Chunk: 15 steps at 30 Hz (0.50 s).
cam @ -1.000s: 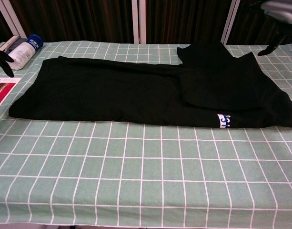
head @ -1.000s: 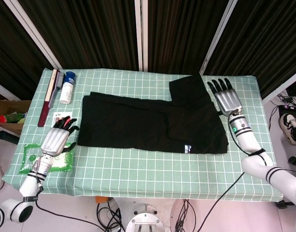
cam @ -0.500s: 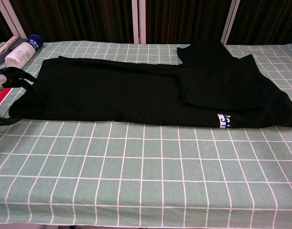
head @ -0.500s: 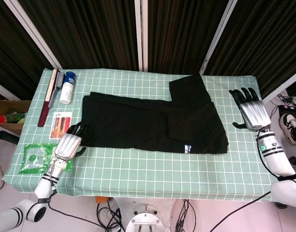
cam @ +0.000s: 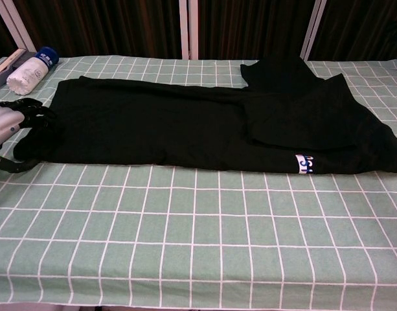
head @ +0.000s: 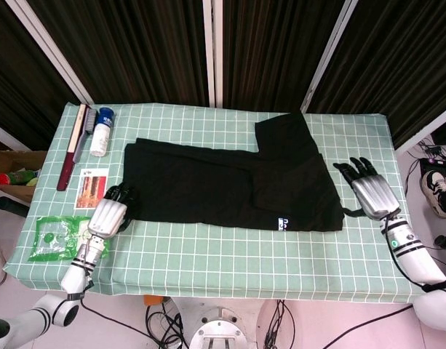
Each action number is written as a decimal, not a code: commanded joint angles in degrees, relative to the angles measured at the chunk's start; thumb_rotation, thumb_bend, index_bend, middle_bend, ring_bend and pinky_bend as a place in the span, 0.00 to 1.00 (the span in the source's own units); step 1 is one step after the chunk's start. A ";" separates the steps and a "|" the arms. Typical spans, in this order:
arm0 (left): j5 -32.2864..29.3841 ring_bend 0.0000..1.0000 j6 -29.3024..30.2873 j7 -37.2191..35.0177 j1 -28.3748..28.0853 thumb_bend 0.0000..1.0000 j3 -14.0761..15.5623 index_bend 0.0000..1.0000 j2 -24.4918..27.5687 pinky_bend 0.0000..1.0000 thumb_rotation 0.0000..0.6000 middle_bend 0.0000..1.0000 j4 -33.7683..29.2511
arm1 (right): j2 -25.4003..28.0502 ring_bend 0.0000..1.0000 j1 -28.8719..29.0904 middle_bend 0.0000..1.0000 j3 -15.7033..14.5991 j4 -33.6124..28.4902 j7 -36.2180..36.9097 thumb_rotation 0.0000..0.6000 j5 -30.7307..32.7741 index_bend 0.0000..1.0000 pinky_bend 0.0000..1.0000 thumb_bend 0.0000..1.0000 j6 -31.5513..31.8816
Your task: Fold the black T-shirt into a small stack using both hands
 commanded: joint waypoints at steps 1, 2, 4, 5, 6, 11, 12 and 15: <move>0.97 0.09 1.07 -3.58 -0.48 0.34 -0.52 0.50 -2.55 0.19 1.00 0.22 3.85 | -0.14 0.01 -2.01 0.20 -3.60 -0.34 3.72 1.00 -4.78 0.18 0.08 0.15 1.71; 1.16 0.10 1.41 -4.52 -0.50 0.35 -0.58 0.51 -2.99 0.19 1.00 0.23 4.55 | -0.29 0.02 -2.44 0.21 -4.54 0.04 3.91 1.00 -5.76 0.21 0.08 0.15 1.90; 1.57 0.10 1.89 -6.30 -0.50 0.39 -0.53 0.53 -3.79 0.19 1.00 0.24 5.99 | -1.11 0.02 -3.53 0.22 -6.38 1.34 3.21 1.00 -7.32 0.23 0.08 0.15 2.43; 1.75 0.10 2.13 -6.76 -0.50 0.40 -0.49 0.54 -4.07 0.19 1.00 0.25 6.56 | -1.75 0.02 -4.03 0.22 -6.99 2.12 2.78 1.00 -7.74 0.25 0.08 0.15 2.72; 1.94 0.10 2.30 -7.11 -0.49 0.41 -0.41 0.54 -4.30 0.19 1.00 0.25 7.10 | -2.52 0.02 -4.53 0.22 -7.49 2.97 2.47 1.00 -8.01 0.26 0.08 0.15 3.04; 2.08 0.10 2.72 -9.25 -0.21 0.43 -0.46 0.54 -5.19 0.19 1.00 0.25 8.74 | -8.83 0.02 -6.11 0.22 -8.54 10.38 1.30 1.00 -8.88 0.30 0.08 0.15 4.37; 2.05 0.10 2.76 -9.52 -0.16 0.43 -0.51 0.54 -5.32 0.19 1.00 0.25 8.96 | -10.22 0.02 -6.20 0.22 -8.52 12.16 0.94 1.00 -9.24 0.31 0.08 0.15 4.80; 2.14 0.10 2.97 -10.26 -0.02 0.43 -0.51 0.54 -5.60 0.19 1.00 0.25 9.61 | -14.83 0.02 -6.36 0.22 -8.15 18.28 1.81 1.00 -10.13 0.34 0.08 0.17 6.33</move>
